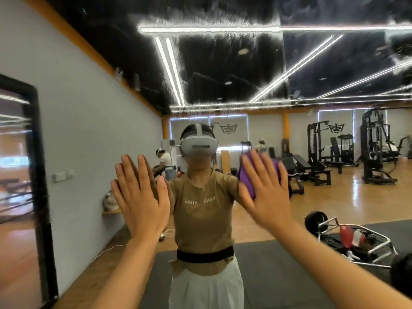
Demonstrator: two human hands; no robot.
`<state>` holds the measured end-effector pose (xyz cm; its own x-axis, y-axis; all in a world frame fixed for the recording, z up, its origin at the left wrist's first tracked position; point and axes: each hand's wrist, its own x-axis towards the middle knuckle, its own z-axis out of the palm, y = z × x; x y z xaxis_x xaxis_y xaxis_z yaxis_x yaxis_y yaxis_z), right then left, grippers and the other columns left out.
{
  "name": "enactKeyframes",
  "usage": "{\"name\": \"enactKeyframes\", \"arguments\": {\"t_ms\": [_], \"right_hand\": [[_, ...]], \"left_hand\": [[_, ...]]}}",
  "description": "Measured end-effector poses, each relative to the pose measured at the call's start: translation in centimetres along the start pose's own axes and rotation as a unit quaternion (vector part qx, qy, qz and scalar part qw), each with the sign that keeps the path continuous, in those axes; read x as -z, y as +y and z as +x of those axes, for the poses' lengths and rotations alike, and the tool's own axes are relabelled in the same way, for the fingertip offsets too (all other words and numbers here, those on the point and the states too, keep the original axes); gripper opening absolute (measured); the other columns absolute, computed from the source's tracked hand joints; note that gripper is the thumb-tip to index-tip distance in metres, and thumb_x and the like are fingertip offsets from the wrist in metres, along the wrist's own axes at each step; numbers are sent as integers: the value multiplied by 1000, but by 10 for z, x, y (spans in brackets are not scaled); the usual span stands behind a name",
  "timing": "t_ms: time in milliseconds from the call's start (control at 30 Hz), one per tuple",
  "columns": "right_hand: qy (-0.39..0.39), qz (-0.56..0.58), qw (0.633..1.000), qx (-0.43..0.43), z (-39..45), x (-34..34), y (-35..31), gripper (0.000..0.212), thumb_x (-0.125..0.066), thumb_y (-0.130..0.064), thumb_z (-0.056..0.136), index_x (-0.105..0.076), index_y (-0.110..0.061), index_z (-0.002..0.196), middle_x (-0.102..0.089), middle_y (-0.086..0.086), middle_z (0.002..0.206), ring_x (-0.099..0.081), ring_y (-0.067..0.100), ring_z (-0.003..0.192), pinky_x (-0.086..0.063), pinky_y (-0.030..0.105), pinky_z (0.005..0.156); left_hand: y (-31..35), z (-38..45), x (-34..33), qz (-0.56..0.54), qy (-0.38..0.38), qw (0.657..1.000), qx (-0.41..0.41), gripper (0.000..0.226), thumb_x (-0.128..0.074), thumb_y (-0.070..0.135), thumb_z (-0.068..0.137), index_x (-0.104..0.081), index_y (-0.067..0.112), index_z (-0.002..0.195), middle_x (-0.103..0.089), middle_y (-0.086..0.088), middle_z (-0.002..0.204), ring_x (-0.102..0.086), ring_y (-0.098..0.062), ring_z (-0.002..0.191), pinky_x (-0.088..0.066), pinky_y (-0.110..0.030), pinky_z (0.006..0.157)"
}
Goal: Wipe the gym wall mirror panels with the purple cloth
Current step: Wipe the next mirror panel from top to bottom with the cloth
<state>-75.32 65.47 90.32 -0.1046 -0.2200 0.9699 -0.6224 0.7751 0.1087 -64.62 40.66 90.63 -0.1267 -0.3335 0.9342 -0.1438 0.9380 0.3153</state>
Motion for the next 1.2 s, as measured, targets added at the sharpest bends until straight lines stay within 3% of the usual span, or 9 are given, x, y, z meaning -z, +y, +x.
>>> {"name": "enactKeyframes", "arguments": {"t_ms": [133,233,467,667,767,967,1100,1200], "right_hand": [[26,34,997,-60,111,25,25,64,-30,-46,103,-22,-20,161,-15,3,169,-8,21,156,2,42,125],[48,44,995,-79,149,36,39,64,-29,-46,103,-22,-21,161,-16,2,169,-7,21,156,4,42,124],[65,55,993,-87,75,18,32,64,-31,-46,103,-23,-19,161,-17,2,169,-8,20,156,2,41,126],[32,19,999,-33,-66,-6,16,62,-32,-45,105,-28,-15,159,-23,6,167,-18,28,155,-12,53,124],[13,6,1000,-24,-92,-11,19,60,-28,-48,106,-30,-16,157,-27,6,166,-22,29,154,-16,54,123],[14,4,1000,-14,-74,-6,19,61,-30,-47,105,-29,-16,158,-27,6,166,-21,28,154,-12,51,125],[19,15,999,-26,-4,5,22,65,-33,-45,102,-25,-17,159,-21,5,167,-15,23,155,-4,45,126],[24,36,998,-39,64,16,30,66,-32,-46,102,-21,-18,161,-16,3,169,-9,21,156,2,39,126]], "left_hand": [[0,-1,0,0,-1,1000,-1,68,-23,48,102,-5,22,163,5,-9,169,7,-25,156,5,-47,125],[1,-2,0,2,-1,1000,-3,69,-24,49,103,-2,23,163,6,-7,169,8,-24,156,3,-48,125],[3,-3,-3,-5,5,1000,1,68,-23,48,102,-6,21,163,4,-8,169,6,-25,156,2,-50,125],[6,-4,-4,-18,12,1000,8,68,-21,47,101,-9,18,162,-1,-12,169,3,-28,156,1,-53,125],[9,-4,-3,-22,12,1000,12,68,-21,47,101,-10,17,162,-2,-13,169,2,-30,156,0,-53,125],[2,-5,-5,-11,7,1000,-9,67,-21,48,103,2,23,162,4,-10,169,6,-27,156,2,-52,125],[-1,-5,-5,-10,-2,1000,-22,69,-20,50,103,11,28,160,12,-5,168,12,-23,155,5,-50,125],[-2,-5,-5,-18,-3,1000,-24,69,-21,51,103,8,27,161,12,-5,168,13,-22,155,6,-49,125]]}}
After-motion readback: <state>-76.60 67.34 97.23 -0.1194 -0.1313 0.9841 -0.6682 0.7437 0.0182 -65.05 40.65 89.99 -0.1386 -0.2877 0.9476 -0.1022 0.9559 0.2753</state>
